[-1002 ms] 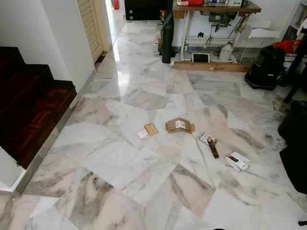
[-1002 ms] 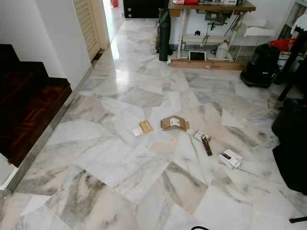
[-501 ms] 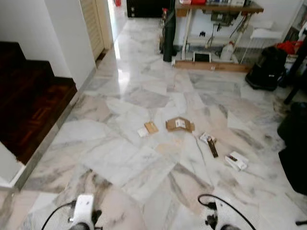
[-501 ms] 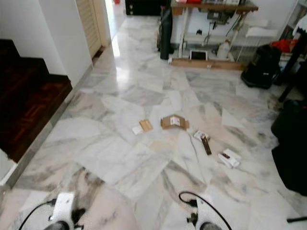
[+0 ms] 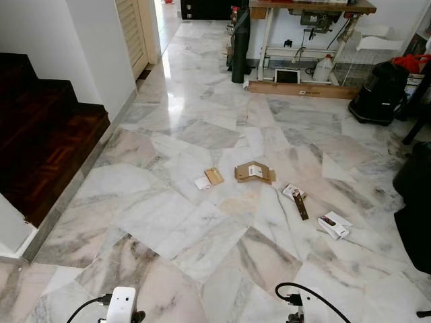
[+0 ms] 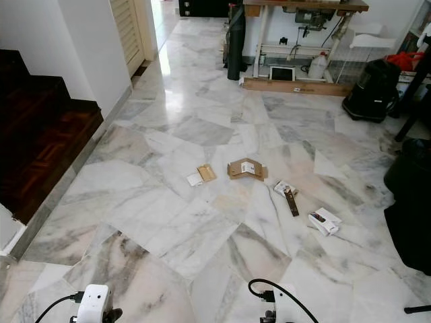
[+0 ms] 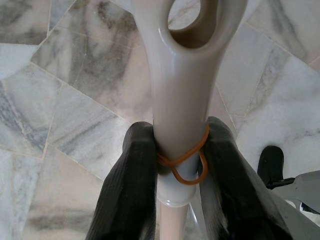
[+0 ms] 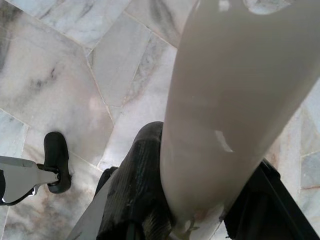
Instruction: Sweep floor
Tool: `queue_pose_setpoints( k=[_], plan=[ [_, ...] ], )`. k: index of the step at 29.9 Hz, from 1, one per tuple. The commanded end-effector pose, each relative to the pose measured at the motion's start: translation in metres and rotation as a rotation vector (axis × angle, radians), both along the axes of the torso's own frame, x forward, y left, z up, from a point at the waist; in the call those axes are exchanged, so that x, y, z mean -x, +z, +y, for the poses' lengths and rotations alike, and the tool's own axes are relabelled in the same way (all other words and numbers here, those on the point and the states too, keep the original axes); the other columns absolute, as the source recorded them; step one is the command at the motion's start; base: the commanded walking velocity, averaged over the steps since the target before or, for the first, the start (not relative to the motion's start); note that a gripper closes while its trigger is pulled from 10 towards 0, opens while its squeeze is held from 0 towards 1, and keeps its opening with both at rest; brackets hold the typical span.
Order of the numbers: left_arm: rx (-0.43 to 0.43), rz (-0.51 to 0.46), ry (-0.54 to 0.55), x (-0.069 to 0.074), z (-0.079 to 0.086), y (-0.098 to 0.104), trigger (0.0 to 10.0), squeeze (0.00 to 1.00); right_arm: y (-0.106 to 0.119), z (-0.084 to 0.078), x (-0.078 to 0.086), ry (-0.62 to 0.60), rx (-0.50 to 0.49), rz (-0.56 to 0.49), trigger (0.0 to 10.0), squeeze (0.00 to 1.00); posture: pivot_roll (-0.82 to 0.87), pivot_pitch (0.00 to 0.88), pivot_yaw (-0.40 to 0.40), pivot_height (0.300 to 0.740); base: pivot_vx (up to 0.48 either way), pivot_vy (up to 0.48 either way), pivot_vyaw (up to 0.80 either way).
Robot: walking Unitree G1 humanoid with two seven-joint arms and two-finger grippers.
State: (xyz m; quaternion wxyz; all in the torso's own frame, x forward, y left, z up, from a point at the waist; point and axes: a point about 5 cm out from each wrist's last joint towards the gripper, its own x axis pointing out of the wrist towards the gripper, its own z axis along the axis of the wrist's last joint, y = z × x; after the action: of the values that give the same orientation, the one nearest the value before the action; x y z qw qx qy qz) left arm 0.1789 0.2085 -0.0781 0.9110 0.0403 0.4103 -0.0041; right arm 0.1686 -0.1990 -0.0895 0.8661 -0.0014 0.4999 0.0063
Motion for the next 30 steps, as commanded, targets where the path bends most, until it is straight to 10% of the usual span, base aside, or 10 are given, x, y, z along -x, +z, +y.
queue_pose_setpoints(
  k=[1,30],
  plan=[
    [-0.019,0.011,-0.013,0.006,0.006,-0.001,10.0,0.00,-0.003,-0.004,0.007,-0.006,0.010,0.025,10.0,0.00,0.07,0.000,-0.022,0.740,0.000,0.000,0.00],
    [-0.052,0.002,0.036,0.009,0.016,0.000,10.0,0.00,0.004,-0.043,0.012,-0.073,0.140,0.014,10.0,0.00,0.06,0.000,-0.023,0.740,0.000,0.000,0.00]
  ],
)
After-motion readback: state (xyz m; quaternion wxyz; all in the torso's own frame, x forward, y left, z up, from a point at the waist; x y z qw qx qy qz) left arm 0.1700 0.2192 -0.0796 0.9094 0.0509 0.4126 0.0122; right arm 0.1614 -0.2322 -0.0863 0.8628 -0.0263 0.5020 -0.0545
